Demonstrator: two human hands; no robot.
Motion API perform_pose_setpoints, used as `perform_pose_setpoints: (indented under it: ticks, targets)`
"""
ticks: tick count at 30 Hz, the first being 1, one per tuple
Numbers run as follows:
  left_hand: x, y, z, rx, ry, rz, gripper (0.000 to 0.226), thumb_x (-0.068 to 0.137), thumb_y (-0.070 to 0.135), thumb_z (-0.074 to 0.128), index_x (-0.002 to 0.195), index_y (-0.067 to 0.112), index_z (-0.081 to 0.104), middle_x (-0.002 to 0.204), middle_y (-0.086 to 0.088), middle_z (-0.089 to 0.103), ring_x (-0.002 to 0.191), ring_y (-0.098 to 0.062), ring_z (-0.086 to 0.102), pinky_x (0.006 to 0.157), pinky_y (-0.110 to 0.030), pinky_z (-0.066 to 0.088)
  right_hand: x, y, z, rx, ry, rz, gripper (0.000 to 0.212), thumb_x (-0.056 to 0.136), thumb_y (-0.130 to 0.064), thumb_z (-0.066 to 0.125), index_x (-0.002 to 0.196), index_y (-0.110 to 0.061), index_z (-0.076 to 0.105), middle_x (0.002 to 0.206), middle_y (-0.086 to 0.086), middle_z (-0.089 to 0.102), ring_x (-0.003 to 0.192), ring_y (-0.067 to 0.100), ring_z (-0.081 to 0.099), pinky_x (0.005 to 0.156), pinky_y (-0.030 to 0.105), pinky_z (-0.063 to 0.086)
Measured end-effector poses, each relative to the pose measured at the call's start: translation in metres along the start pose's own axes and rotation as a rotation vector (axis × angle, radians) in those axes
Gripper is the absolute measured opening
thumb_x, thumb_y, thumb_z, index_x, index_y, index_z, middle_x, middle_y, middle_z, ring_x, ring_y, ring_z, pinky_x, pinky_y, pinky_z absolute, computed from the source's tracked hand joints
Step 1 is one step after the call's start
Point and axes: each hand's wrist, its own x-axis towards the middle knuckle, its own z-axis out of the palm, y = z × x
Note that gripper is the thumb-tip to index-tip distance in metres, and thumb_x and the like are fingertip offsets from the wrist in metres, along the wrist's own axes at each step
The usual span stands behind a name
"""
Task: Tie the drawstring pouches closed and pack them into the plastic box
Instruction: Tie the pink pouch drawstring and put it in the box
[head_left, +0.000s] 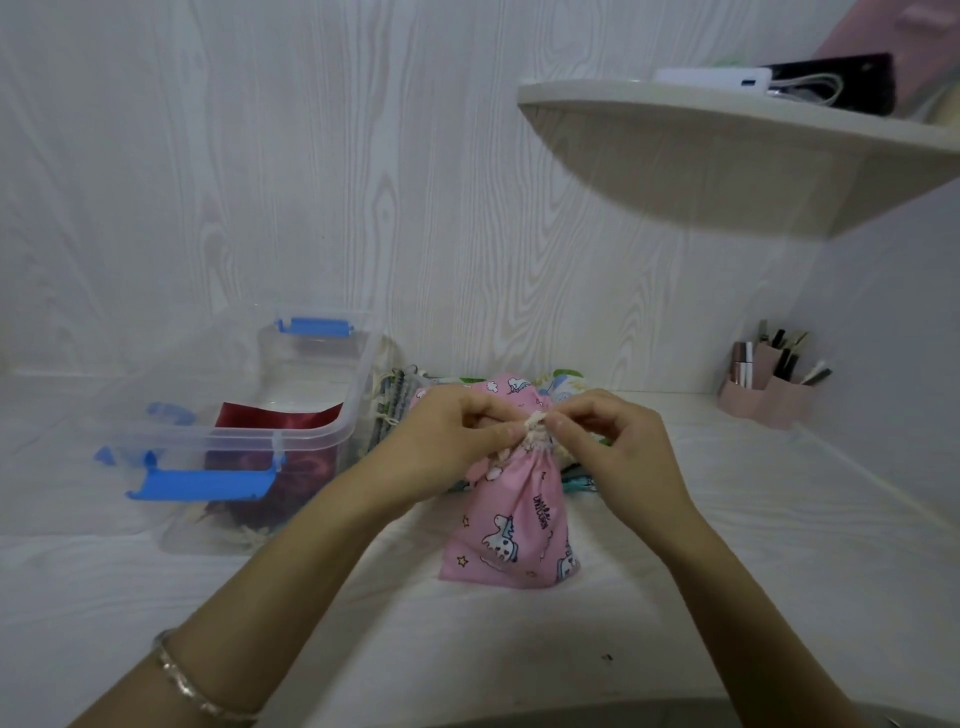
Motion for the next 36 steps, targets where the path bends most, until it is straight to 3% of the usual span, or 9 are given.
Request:
perform_pose_setpoints:
  ticks: [3,8,12,15,17,21,23,27,36]
  targets:
    - [0.001,0.001,-0.004,0.368,0.124,0.094,0.008,0.09,0.02,0.065,0.085,0.021,0.071,0.069,0.012,0.062,0.057,0.004,0.053,0.059,-0.011,0.045,0.004,0.006,-0.016,0.038,-0.037,0.104,0.012,0.087,-0.01,0.068,0.077,-0.015,0.072,0.078,0.001,0.07,0.072,0.009,0.063,0.071,0.023,0.049]
    - [-0.004,-0.005,0.008,0.7,0.225,0.219,0.005,0.094,0.03,0.056,0.091,0.028,0.06,0.086,0.015,0.041,0.072,0.0,0.045,0.066,-0.021,0.036,0.009,0.003,-0.016,0.309,-0.155,0.332,0.017,0.093,-0.007,0.055,0.081,0.0,0.066,0.077,0.009,0.07,0.073,0.016,0.066,0.073,0.028,0.053]
    - [-0.008,-0.011,0.023,0.783,0.291,0.231,0.011,0.098,0.032,0.045,0.096,0.026,0.054,0.088,0.013,0.049,0.082,-0.015,0.056,0.074,-0.034,0.047,0.017,0.009,-0.002,0.133,-0.27,0.536,0.032,0.093,-0.031,0.053,0.07,-0.011,0.059,0.067,0.008,0.057,0.061,0.015,0.052,0.073,0.034,0.046]
    - [-0.011,-0.017,0.03,0.853,0.368,0.215,0.016,0.1,0.032,0.039,0.099,0.025,0.054,0.088,0.006,0.063,0.079,-0.018,0.059,0.07,-0.036,0.048,0.013,0.008,0.006,0.13,-0.399,0.572,0.07,0.077,-0.06,0.065,0.096,0.008,0.066,0.09,0.03,0.063,0.08,0.023,0.063,0.08,0.034,0.048]
    - [-0.012,-0.02,0.032,0.848,0.43,0.236,0.017,0.1,0.032,0.04,0.1,0.025,0.056,0.084,0.004,0.066,0.076,-0.018,0.061,0.066,-0.035,0.049,0.012,0.005,0.005,0.257,-0.432,0.613,0.075,0.068,-0.056,0.075,0.114,0.003,0.066,0.11,0.02,0.07,0.103,0.025,0.066,0.092,0.036,0.05]
    - [-0.015,-0.021,0.035,0.851,0.504,0.28,0.015,0.096,0.027,0.047,0.094,0.022,0.06,0.071,0.004,0.067,0.063,-0.017,0.061,0.056,-0.031,0.046,0.016,0.008,0.003,0.297,-0.431,0.634,0.082,0.06,-0.058,0.077,0.112,0.005,0.066,0.093,0.01,0.056,0.087,0.02,0.049,0.077,0.029,0.049]
    - [-0.016,-0.022,0.036,0.843,0.53,0.308,0.012,0.094,0.026,0.052,0.09,0.021,0.062,0.067,0.004,0.066,0.059,-0.016,0.06,0.054,-0.031,0.047,0.017,0.01,0.002,0.392,-0.435,0.667,0.067,0.063,-0.047,0.081,0.106,0.004,0.07,0.088,0.008,0.063,0.082,0.018,0.057,0.086,0.035,0.052]
    - [-0.018,-0.021,0.038,0.692,0.545,0.254,0.011,0.094,0.03,0.054,0.093,0.025,0.064,0.073,0.006,0.069,0.067,-0.014,0.063,0.064,-0.035,0.052,0.016,0.006,0.001,0.56,-0.465,0.684,0.015,0.067,-0.026,0.072,0.071,-0.013,0.078,0.077,0.003,0.073,0.069,0.01,0.068,0.077,0.03,0.055]
    - [-0.021,-0.025,0.037,0.18,0.595,0.291,0.015,0.089,0.018,0.064,0.101,0.026,0.069,0.091,0.019,0.069,0.088,0.007,0.063,0.08,-0.018,0.051,0.02,0.004,0.006,0.524,-0.458,0.702,0.021,0.072,-0.019,0.073,0.087,-0.005,0.074,0.075,0.003,0.068,0.07,0.012,0.063,0.074,0.028,0.052]
